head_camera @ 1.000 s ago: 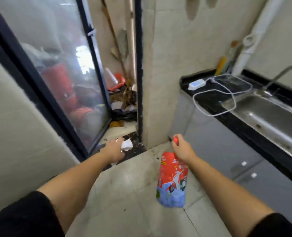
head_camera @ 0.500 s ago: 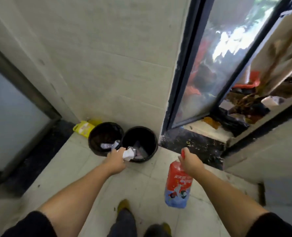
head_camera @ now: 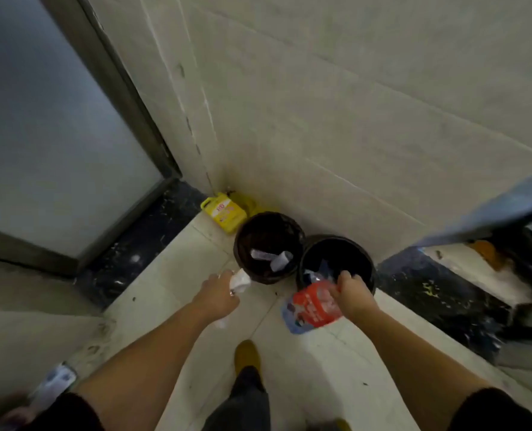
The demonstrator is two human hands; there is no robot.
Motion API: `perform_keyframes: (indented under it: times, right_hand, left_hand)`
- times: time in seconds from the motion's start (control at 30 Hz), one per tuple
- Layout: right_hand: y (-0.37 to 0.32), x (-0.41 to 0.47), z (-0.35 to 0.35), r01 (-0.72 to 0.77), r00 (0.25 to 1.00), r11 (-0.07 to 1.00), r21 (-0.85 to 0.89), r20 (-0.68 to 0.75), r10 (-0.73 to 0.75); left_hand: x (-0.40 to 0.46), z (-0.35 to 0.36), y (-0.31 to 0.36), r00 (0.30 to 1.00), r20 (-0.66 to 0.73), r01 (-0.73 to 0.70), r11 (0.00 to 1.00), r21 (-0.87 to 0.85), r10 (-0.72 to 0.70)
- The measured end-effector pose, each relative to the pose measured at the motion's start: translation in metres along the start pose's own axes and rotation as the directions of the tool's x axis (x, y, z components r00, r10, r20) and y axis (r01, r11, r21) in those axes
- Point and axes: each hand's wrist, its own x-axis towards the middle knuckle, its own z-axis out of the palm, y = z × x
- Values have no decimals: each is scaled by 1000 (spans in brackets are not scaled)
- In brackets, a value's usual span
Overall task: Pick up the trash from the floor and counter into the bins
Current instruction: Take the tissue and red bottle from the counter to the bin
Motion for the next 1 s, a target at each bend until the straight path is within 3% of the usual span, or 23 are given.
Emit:
perform_keyframes:
  times: [0.17,0.33,0.5,0.7,0.9,1.0]
  right_hand:
    - [-58,86,30,18,999,995,94,-40,-14]
    - [-84,193,101,27,999,970,241,-39,-18]
    - [-91,298,196,78,993,987,139,-95,-65]
    - [-85,362,275,51,998,991,-123,-26,-55]
    - [-82,356,273,100,986,987,-126,147,-81]
    - [-60,331,238,146,988,982,-122,65,-139]
  left_hand:
    - [82,-8,-6,1000,9,-24,994,-103,25]
    - [186,39,-18,997,-34,-76,984,-164,71]
    - [271,88,-56,985,-170,-80,965,-249,38]
    - [322,116,-85,971,-233,-123,956,-265,60]
    - [320,109,-57,981,-166,-131,972,-197,99]
    - [308,99,-15,981,-113,-168,980,-110,156]
